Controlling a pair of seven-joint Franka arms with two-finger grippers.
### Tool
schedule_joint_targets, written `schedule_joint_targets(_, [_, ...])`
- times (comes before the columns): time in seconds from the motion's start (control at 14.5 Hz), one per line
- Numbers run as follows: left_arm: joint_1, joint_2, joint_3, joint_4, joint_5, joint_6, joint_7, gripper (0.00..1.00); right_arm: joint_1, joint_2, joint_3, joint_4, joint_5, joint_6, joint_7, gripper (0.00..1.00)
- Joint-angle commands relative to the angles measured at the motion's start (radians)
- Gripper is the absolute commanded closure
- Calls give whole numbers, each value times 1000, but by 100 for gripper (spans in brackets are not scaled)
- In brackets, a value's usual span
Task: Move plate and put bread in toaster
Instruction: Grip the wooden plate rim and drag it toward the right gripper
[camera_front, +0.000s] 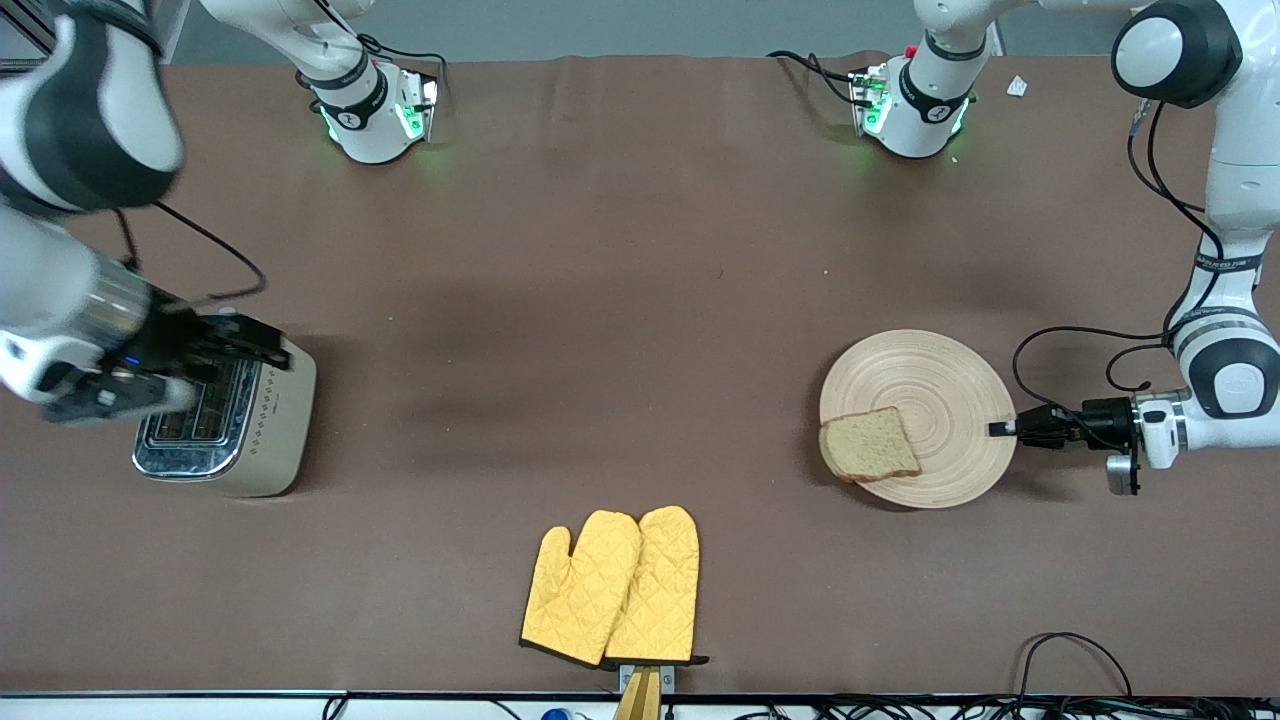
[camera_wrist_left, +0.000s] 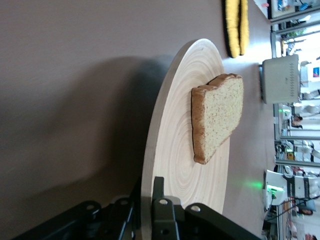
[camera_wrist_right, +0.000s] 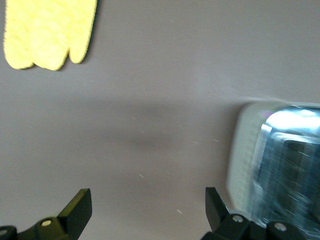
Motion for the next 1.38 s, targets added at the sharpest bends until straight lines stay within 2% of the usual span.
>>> schedule_joint_targets(0.0, [5,-6,-113,26,-49,-48,-49,100,54,70,-6,7,50,82,46,0])
schedule_joint_targets(0.21, [-48,-10,-211,12,-106,11,-130,100,76,124,-4,9,66,126,47,0])
schedule_joint_targets(0.41, [-154,-11,-256,-5,-123,88,-204,100,71,185,-6,12,120,191,30,0])
schedule_joint_targets(0.69, [-324,-2,-256,-9,-274,168,-247,100,74,225,-6,13,120,229,30,0])
schedule_joint_targets(1.04, [-522,23,-256,-40,-448,448,-247,100,74,259,-4,10,123,249,30,0])
schedule_joint_targets(1.31, [-645,72,-254,-37,-559,605,-221,99,74,272,9,1,129,257,13,0])
